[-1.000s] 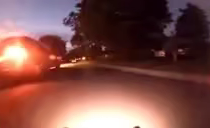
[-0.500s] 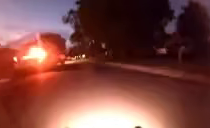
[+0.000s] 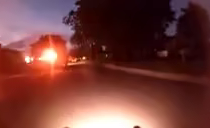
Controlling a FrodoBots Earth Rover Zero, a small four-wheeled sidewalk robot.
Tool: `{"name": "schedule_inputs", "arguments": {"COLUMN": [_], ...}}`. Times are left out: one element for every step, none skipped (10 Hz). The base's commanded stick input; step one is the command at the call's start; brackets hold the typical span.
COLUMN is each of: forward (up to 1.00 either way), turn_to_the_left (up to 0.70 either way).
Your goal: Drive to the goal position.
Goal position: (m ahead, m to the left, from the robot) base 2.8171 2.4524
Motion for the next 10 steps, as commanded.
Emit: {"name": "schedule_inputs", "arguments": {"forward": [0.7, 0.7, 0.7, 0.7, 0.7, 0.7, 0.7, 0.7, 0.7, 0.7], "turn_to_the_left": [0.0, 0.0, 0.0, 0.0, 0.0, 0.0, 0.0, 0.0, 0.0, 0.0]}}
